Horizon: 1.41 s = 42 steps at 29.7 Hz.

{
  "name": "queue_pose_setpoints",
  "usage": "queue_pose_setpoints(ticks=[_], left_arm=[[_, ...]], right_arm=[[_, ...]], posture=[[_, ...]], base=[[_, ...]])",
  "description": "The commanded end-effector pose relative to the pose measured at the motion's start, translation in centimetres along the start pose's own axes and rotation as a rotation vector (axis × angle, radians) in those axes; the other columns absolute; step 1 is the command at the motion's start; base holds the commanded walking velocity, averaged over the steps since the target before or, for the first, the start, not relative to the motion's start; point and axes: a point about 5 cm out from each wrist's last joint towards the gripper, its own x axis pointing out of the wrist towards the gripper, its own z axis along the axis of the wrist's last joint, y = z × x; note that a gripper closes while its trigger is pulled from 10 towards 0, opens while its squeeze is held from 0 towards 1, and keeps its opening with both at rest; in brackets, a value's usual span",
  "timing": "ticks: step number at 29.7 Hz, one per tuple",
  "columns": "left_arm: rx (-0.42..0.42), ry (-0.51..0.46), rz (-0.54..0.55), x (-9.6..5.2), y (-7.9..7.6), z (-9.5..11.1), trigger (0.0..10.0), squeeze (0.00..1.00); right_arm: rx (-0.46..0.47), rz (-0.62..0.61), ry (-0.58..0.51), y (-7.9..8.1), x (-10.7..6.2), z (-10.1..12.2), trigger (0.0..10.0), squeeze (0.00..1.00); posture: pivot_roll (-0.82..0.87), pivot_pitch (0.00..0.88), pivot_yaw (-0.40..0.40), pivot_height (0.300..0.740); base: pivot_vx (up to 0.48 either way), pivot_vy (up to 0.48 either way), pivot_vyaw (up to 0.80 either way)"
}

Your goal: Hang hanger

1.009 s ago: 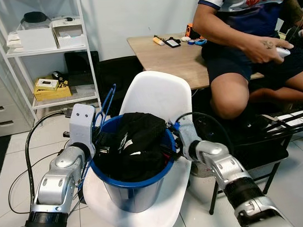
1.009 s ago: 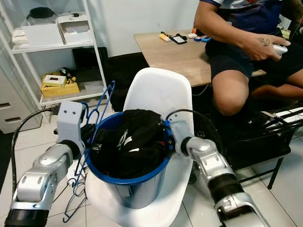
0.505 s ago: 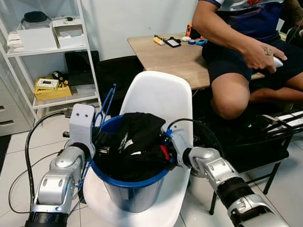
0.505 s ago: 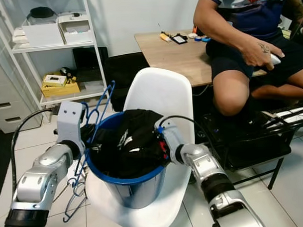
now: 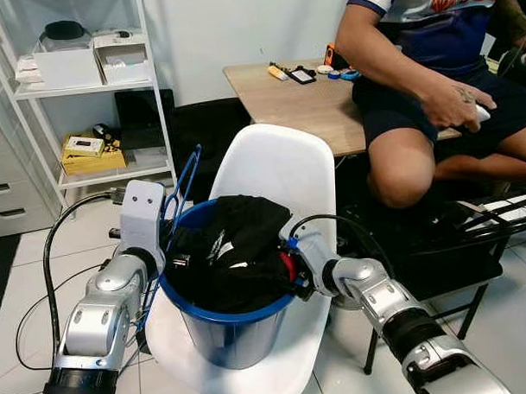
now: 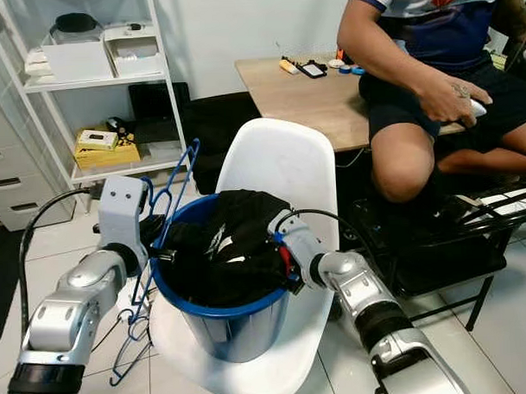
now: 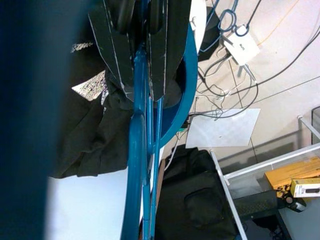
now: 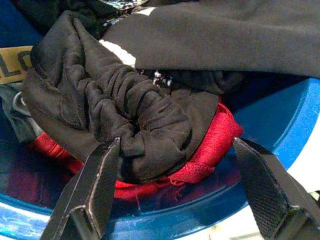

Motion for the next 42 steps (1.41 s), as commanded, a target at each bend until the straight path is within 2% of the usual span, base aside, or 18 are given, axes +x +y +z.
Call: queue_pose_setpoints(ticks=[1,3,9,18,19,20,21,22,23,34,39,40,42], left_arm=[[0.001,0.012,-0.001,-0.3,0.1,-0.4,10.0,0.0],[0.008,0.011,0.003,-0.4,0.3,-0.3,10.0,0.0],[0.027,0.016,0.02,-0.8,1.1,-0.1,10.0,0.0],[0.05,0.028,0.029,-1.4,1.8,0.1,10.0,0.0],[0.051,0.029,0.029,-1.4,1.8,0.1,10.0,0.0],[0.051,0.029,0.029,-1.4,1.8,0.1,10.0,0.0],[0.051,0.03,0.028,-1.3,1.8,0.1,10.0,0.0],[0.051,0.03,0.028,-1.3,1.8,0.1,10.0,0.0],[0.051,0.032,0.026,-1.3,1.7,0.1,10.0,0.0],[0.044,0.035,0.018,-1.2,1.4,0.1,10.0,0.0],[0.041,0.034,0.021,-1.2,1.3,0.0,10.0,0.0],[0.039,0.034,0.022,-1.2,1.3,0.0,10.0,0.0],[0.039,0.034,0.022,-1.2,1.3,0.0,10.0,0.0]], right_arm=[[0.039,0.044,0.054,0.7,0.1,-1.9,10.0,0.0],[0.033,0.09,0.024,1.2,0.4,-1.4,10.0,0.0],[0.056,0.121,-0.007,2.3,1.4,-0.8,10.0,0.0],[0.091,0.125,0.016,3.4,2.5,-0.5,10.0,0.0],[0.089,0.126,0.026,3.5,2.5,-0.8,9.1,0.0],[0.089,0.126,0.026,3.5,2.5,-0.8,9.1,0.0],[0.089,0.119,0.039,3.5,2.5,-1.1,1.1,0.0],[0.089,0.119,0.039,3.5,2.5,-1.1,1.1,0.0],[0.087,0.115,0.05,3.5,2.5,-1.4,0.0,0.0],[0.098,0.103,0.059,2.8,2.1,-2.0,0.0,0.0],[0.11,0.05,0.03,2.1,1.9,-1.6,0.0,0.0],[0.115,0.008,0.007,1.5,1.7,-1.2,0.0,0.0],[0.115,0.008,0.007,1.5,1.7,-1.2,0.0,0.0]], posture=[[0.03,0.247,-0.033,0.74],[0.05,0.252,-0.032,0.74],[0.08,0.263,-0.028,0.74],[0.11,0.285,-0.016,0.74],[0.11,0.288,-0.014,0.74],[0.11,0.288,-0.014,0.74],[0.1,0.289,-0.013,0.74],[0.1,0.289,-0.013,0.74],[0.1,0.289,-0.013,0.74],[0.09,0.289,-0.013,0.74],[0.09,0.286,-0.017,0.74],[0.08,0.284,-0.019,0.74],[0.08,0.284,-0.019,0.74]], base=[[0.0,0.0,0.0],[0.0,0.0,0.0],[0.0,0.0,0.0],[0.0,0.0,0.0],[0.0,0.0,0.0],[0.0,0.0,0.0],[0.0,0.0,0.0],[0.0,0.0,0.0],[0.0,0.0,0.0],[0.0,0.0,0.0],[0.0,0.0,0.0],[0.0,0.0,0.0],[0.0,0.0,0.0]])
